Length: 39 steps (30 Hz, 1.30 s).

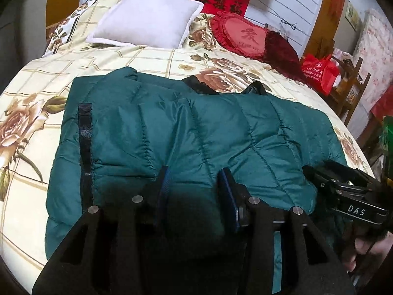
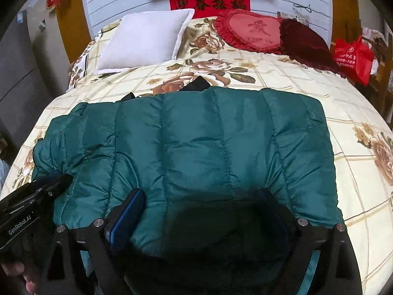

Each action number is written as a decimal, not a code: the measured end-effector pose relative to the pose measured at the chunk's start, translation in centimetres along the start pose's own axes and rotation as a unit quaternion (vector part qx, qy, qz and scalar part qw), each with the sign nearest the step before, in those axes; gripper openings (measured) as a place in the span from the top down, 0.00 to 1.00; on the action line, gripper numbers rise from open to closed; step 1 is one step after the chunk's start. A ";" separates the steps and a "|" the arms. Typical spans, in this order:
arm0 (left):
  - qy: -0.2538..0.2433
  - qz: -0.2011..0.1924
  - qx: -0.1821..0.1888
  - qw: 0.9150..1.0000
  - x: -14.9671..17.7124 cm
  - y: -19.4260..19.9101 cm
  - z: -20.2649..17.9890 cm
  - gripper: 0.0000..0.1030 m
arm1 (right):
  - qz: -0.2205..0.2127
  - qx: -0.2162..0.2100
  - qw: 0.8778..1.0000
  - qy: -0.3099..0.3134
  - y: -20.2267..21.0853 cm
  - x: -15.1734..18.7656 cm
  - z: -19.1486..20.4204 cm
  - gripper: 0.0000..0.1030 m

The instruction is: Fold large clothes

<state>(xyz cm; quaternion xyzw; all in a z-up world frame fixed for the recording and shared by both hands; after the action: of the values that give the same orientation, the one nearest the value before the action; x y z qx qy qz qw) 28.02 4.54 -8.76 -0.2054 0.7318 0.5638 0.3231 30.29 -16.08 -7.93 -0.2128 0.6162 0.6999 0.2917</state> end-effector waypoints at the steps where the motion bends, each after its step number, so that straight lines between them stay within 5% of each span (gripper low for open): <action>1: 0.008 -0.006 -0.001 1.000 -0.1 0.5 0.1 0.60 | -0.002 0.004 1.000 0.001 0.4 -0.2 -0.2 0.11; 5: 0.009 -0.042 -0.007 0.999 -1.2 2.3 0.1 0.60 | -0.071 0.040 0.996 0.030 3.4 -1.5 0.0 0.11; 9: 0.014 0.001 -0.017 1.000 0.1 -0.3 1.3 0.60 | 0.001 0.028 1.000 0.003 0.1 0.1 -1.8 0.04; 19: 0.002 0.000 -0.020 1.000 0.2 -0.5 1.1 0.57 | -0.014 0.015 1.000 -0.002 0.5 0.3 -1.9 0.00; 39: -0.008 -0.010 0.025 1.000 0.0 -0.6 -0.1 0.23 | -0.012 0.024 1.000 0.005 0.2 0.4 -1.8 0.00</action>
<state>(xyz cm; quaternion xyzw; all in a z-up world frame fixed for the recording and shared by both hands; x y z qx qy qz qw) 28.40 4.27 -9.14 -0.1999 0.7411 0.5434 0.3398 29.75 -17.85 -8.29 -0.2165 0.6317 0.6804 0.3019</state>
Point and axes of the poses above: each gripper's, at about its wrist camera, not at the fingertips, and y roughly against the way its jaws point, z to its left, x to its underside, the point moved 6 cm from there along -y, roughly the way its jaws point, and after that the axes turned 6 degrees about -y, right-handed, at the moved point
